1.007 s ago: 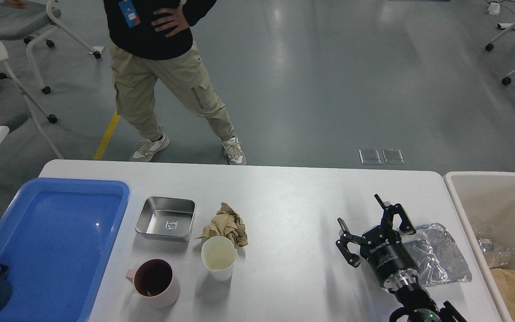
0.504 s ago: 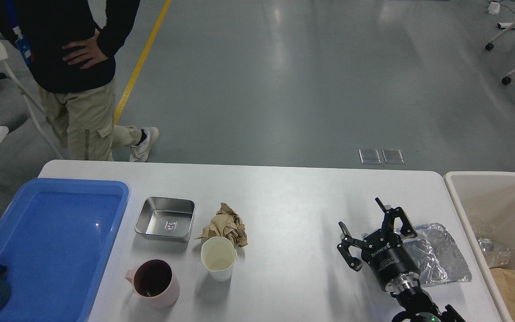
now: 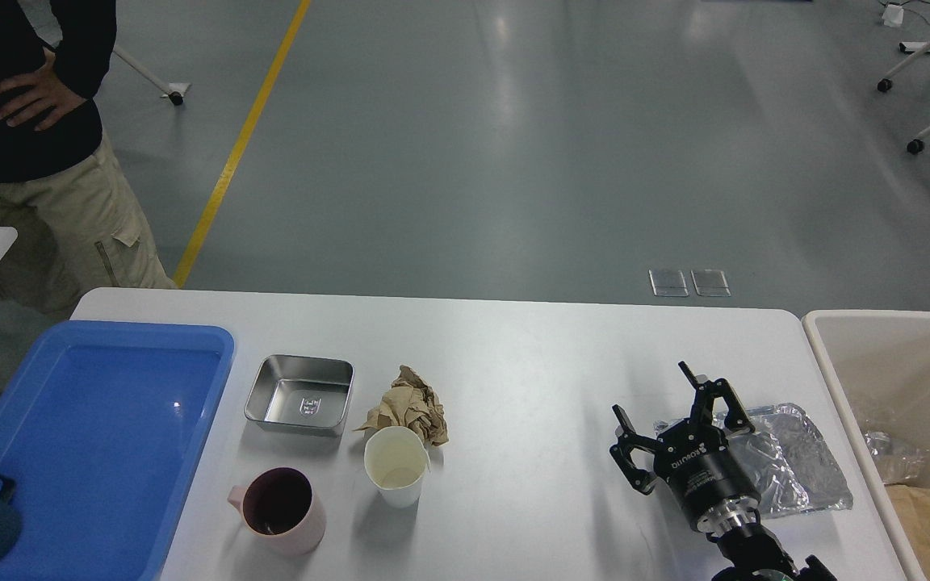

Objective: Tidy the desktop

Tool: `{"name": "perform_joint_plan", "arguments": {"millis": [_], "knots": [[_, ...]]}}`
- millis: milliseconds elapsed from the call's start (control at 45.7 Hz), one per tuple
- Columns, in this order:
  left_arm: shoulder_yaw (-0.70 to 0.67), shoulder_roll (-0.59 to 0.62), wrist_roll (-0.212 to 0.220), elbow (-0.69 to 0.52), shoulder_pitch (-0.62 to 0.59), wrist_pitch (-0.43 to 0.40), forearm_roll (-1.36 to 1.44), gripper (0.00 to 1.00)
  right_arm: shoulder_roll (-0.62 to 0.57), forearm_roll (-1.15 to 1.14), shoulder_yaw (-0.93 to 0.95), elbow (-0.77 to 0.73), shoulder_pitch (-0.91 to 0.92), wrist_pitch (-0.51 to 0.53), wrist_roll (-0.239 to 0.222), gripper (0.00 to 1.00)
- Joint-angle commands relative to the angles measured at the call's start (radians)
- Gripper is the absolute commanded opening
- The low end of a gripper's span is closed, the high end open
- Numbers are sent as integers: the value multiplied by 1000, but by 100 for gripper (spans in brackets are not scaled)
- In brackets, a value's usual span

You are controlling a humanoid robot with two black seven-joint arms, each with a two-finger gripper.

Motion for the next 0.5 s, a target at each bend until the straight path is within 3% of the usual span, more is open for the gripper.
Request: {"name": "perform_joint_plan", "arguments": {"millis": [0, 153, 285, 394, 482], "knots": [[7, -30, -23, -14, 0, 3, -5, 97, -3, 0, 1, 0, -1, 2, 0, 100], [35, 8, -117, 0, 0, 35, -140, 97, -13, 0, 1, -2, -1, 8, 0, 100], [100, 138, -167, 47, 0, 46, -328, 97, -12, 0, 1, -3, 8, 9, 0, 100], [114, 136, -232, 51, 0, 62, -376, 97, -4, 0, -1, -6, 14, 9, 0, 100], [117, 128, -241, 49, 0, 108, -376, 97, -4, 0, -1, -8, 17, 9, -2, 100]]}}
